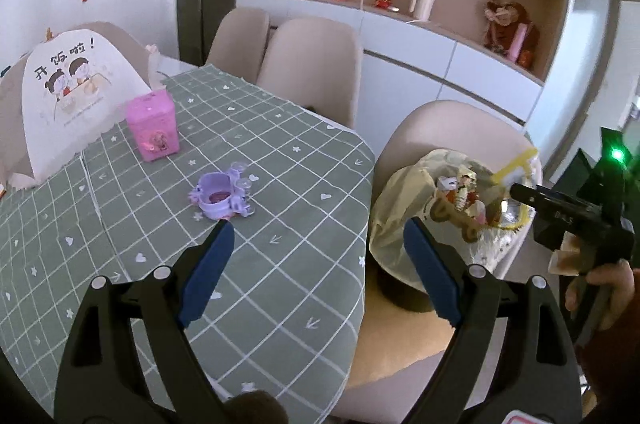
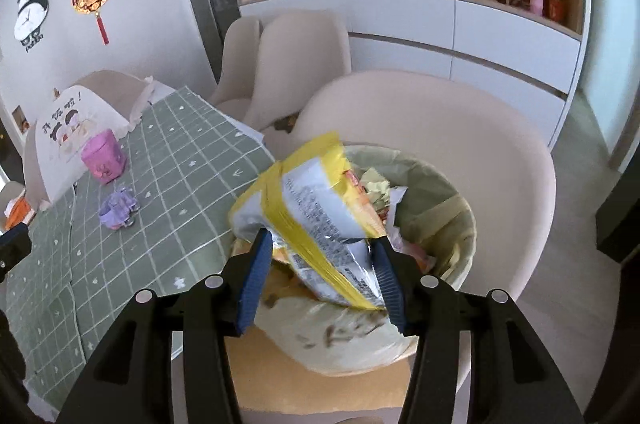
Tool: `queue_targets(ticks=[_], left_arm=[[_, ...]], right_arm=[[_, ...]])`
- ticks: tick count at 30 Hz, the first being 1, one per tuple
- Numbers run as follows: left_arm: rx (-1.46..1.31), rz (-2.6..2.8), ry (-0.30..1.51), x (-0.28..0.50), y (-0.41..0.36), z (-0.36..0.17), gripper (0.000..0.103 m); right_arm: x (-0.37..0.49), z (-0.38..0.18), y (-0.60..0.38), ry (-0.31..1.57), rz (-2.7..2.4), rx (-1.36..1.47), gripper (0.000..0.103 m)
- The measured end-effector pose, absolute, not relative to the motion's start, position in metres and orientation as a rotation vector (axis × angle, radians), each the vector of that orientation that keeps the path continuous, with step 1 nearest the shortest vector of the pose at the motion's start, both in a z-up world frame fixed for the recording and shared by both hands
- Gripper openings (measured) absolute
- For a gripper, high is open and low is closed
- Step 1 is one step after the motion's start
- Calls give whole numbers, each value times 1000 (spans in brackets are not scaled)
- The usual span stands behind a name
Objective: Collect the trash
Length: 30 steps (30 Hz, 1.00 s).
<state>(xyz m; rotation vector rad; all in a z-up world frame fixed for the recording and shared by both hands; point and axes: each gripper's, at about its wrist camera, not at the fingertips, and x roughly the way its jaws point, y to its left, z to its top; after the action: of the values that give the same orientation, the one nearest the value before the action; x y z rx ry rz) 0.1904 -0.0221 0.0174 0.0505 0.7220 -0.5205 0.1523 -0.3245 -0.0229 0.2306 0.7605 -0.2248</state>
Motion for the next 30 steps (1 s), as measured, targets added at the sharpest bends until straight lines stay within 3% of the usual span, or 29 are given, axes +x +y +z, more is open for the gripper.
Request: queue_targets(ticks=[18, 30], left_arm=[[12, -613, 781, 183, -14, 8, 82], [33, -539, 725, 182, -10, 15, 82]], right_arm=[[197, -87, -359, 1053, -264, 221, 49], [121, -5, -292, 722, -178, 245, 49]])
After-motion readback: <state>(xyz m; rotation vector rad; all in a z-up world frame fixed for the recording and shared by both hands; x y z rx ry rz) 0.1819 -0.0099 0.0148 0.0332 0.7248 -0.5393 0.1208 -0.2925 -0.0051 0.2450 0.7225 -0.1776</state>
